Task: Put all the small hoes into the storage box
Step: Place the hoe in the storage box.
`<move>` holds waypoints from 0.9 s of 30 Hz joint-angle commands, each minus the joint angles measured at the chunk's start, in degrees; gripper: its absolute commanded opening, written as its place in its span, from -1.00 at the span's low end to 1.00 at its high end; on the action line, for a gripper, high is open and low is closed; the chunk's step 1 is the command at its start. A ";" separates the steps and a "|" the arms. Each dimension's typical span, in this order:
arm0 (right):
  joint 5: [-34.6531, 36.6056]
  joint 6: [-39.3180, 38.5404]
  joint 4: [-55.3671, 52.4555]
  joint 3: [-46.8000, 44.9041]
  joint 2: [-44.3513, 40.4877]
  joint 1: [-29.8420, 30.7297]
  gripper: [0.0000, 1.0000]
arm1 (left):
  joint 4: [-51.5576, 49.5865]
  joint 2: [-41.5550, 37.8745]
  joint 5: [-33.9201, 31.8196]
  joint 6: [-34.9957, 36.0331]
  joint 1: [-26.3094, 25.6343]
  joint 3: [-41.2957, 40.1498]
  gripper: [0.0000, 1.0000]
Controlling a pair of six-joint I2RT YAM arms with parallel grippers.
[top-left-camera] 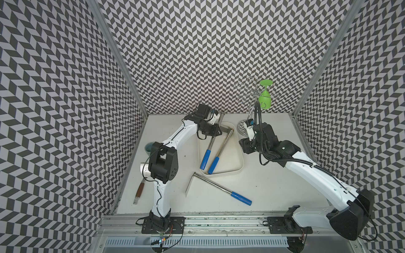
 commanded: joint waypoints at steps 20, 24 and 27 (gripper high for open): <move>-0.61 0.33 2.30 -0.20 0.01 0.13 0.22 | 3.58 10.27 12.01 -2.55 -0.99 2.72 -1.00; -0.69 0.35 2.28 -0.18 -0.14 0.13 0.22 | 3.60 12.27 11.91 -2.99 -1.28 3.70 -1.00; -0.51 0.36 2.27 -0.25 -0.24 0.14 0.22 | 3.95 13.89 11.66 -3.64 -1.45 5.27 -1.00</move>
